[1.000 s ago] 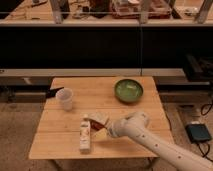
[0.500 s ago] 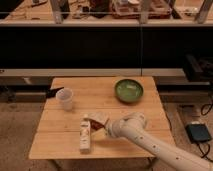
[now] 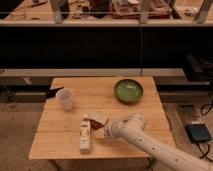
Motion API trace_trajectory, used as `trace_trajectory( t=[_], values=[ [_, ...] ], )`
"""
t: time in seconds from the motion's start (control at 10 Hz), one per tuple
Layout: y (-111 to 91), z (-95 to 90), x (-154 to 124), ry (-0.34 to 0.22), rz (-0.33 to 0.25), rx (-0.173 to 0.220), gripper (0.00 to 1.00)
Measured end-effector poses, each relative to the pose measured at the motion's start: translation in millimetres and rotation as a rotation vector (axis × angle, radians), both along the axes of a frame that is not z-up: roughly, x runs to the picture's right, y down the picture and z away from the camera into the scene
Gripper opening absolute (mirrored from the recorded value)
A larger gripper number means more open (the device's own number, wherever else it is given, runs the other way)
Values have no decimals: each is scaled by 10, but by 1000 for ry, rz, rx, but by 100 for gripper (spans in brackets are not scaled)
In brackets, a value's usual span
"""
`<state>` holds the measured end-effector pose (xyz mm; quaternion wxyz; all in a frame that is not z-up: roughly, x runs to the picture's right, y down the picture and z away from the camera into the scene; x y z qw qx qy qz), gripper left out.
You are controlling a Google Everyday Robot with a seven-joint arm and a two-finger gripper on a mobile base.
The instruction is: Place the pepper in the ceramic bowl
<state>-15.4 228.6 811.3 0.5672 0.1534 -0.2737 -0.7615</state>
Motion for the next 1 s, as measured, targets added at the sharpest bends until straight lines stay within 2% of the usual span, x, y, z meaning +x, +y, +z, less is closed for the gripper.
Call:
trace_trajectory(
  t=[0.5, 1.0],
  values=[
    [85, 66, 35, 22, -10, -16, 51],
    [-56, 102, -89, 25, -11, 7, 51]
  ],
)
